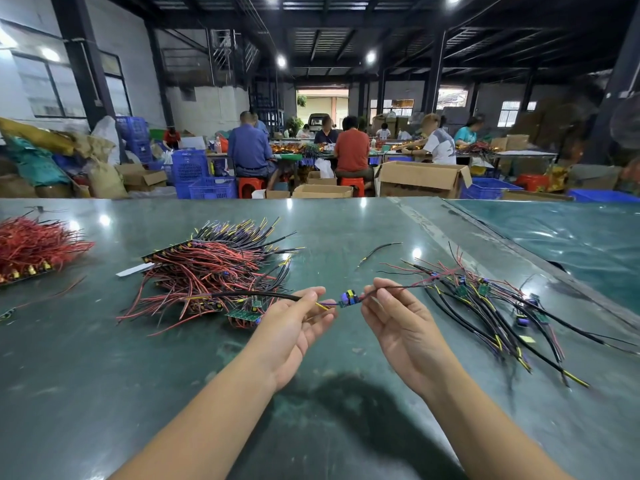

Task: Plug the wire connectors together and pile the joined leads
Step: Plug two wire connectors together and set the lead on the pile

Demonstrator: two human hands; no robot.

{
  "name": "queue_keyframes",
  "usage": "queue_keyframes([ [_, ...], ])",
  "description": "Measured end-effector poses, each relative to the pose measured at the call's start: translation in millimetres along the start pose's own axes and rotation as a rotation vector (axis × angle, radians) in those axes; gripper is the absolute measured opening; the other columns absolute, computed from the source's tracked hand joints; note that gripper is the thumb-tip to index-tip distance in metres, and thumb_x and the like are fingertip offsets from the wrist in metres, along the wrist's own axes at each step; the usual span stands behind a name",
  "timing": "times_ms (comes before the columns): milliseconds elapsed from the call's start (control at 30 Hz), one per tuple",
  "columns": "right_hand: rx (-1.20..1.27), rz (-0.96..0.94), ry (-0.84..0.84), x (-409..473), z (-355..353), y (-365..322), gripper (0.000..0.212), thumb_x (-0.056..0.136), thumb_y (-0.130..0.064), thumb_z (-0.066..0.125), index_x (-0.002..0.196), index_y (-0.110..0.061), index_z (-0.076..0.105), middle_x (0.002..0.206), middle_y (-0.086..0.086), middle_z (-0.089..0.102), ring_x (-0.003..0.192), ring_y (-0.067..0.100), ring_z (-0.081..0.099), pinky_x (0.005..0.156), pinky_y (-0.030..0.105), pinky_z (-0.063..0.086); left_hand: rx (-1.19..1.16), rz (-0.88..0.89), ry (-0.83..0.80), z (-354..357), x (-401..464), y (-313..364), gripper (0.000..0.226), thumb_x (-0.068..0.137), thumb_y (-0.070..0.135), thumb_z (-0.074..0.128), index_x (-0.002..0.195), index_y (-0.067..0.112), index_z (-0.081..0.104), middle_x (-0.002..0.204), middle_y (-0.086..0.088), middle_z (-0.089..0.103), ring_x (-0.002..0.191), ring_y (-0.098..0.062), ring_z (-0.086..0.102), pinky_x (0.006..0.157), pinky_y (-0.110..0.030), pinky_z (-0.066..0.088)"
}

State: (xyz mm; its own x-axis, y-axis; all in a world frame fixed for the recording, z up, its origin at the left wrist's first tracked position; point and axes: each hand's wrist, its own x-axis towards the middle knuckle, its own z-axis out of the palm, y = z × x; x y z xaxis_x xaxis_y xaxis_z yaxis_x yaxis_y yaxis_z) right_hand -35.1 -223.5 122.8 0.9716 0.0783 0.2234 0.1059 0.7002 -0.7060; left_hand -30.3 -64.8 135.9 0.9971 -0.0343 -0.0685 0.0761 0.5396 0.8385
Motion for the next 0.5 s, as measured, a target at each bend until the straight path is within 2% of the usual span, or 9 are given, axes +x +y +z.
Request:
queue_keyframes([
  [133, -0.111, 0.025, 0.056, 0.5, 1.2, 0.4, 0.014, 0.083, -0.007, 0.056, 0.088, -0.012, 0.068, 0.088, 0.005, 0.068, 0.085, 0.014, 0.063, 0.083, 0.023, 0.049, -0.041, 0.028, 0.045, 1.1, -2.2, -1.4, 0.018, 0.096, -0.001, 0.045, 0.091, -0.002, 0.062, 0.077, -0.019, 0.069, 0.065, -0.019, 0.07, 0.062, -0.022, 0.058],
  [267, -0.177, 0.18, 0.219, 1.1, -2.9, 8.3, 0.01, 0.09, -0.001, 0.057, 0.1, -0.001, 0.061, 0.082, 0.011, 0.068, 0.071, 0.017, 0.064, 0.067, 0.021, 0.056, -0.096, 0.037, 0.062, 2.3, -5.4, -7.9, 0.016, 0.095, -0.002, 0.045, 0.092, -0.002, 0.061, 0.08, -0.019, 0.069, 0.065, -0.017, 0.07, 0.062, -0.021, 0.058],
  [400, -0.151, 0.141, 0.206, -2.3, -2.4, 7.5, 0.011, 0.085, 0.01, 0.059, 0.093, 0.003, 0.062, 0.078, 0.013, 0.068, 0.065, 0.016, 0.067, 0.065, 0.019, 0.056, 0.013, 0.053, 0.075, 5.6, -9.3, -16.3, 0.011, 0.088, -0.005, 0.057, 0.09, 0.003, 0.064, 0.075, -0.009, 0.068, 0.062, -0.011, 0.065, 0.059, -0.015, 0.055],
  [500, -0.239, 0.11, 0.177, -4.3, -2.1, 10.4, 0.011, 0.083, 0.011, 0.06, 0.085, 0.001, 0.064, 0.074, 0.011, 0.068, 0.065, 0.017, 0.067, 0.068, 0.021, 0.056, 0.117, 0.028, 0.08, 8.8, -9.5, -21.5, 0.014, 0.085, -0.003, 0.06, 0.082, 0.009, 0.067, 0.069, -0.003, 0.066, 0.06, -0.009, 0.058, 0.058, -0.015, 0.051],
])
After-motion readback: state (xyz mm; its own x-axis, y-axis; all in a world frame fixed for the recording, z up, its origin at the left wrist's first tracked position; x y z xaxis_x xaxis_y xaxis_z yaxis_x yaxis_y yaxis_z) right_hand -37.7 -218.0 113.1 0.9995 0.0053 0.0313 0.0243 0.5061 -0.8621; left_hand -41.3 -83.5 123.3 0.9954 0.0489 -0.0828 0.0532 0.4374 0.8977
